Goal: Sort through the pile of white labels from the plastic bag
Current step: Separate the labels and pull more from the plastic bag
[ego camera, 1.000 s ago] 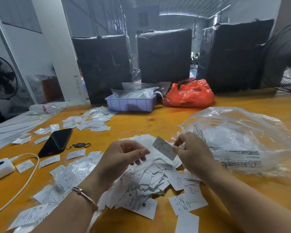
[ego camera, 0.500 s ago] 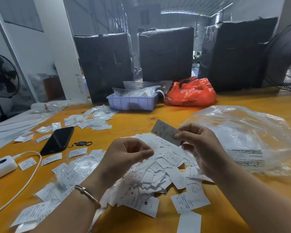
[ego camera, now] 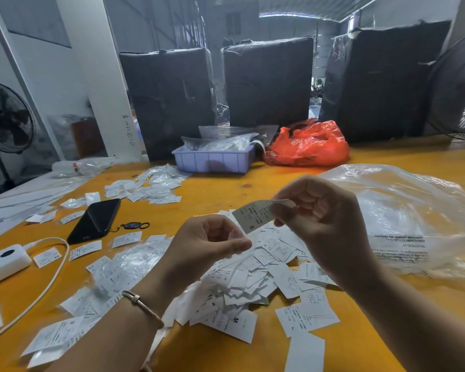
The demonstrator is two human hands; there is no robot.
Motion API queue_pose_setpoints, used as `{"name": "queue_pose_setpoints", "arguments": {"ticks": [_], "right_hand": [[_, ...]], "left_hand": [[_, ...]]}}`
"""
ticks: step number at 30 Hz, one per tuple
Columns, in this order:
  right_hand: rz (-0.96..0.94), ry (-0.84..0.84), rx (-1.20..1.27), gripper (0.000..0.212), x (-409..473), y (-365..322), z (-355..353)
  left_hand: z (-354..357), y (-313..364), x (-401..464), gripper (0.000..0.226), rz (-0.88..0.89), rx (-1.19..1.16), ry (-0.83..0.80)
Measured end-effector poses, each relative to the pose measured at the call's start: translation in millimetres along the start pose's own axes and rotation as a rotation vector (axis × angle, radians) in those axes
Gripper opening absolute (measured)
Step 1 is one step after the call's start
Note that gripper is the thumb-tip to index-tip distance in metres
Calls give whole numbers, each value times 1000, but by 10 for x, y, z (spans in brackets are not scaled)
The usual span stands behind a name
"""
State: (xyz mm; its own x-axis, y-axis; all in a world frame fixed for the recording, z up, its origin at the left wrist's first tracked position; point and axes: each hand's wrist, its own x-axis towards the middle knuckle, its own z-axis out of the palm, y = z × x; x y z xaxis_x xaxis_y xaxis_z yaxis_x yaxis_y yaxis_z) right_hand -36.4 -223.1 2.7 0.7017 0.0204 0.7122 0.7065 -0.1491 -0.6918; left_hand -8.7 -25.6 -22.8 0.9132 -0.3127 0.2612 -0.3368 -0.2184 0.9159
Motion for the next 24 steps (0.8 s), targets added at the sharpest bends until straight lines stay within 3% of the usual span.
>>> {"name": "queue_pose_setpoints", "arguments": {"ticks": [7,11,24], "right_hand": [[-32,5,-147,19,-7,36,9],[-39,-13,-197,18,1,71,-12],[-21,-142,-224,21,5,163,-34]], "left_hand": [[13,2,4,19,-1,15,-30],[7,8,-3,27,-8,1,-34],[13,9,4,21,-53,4,-88]]}}
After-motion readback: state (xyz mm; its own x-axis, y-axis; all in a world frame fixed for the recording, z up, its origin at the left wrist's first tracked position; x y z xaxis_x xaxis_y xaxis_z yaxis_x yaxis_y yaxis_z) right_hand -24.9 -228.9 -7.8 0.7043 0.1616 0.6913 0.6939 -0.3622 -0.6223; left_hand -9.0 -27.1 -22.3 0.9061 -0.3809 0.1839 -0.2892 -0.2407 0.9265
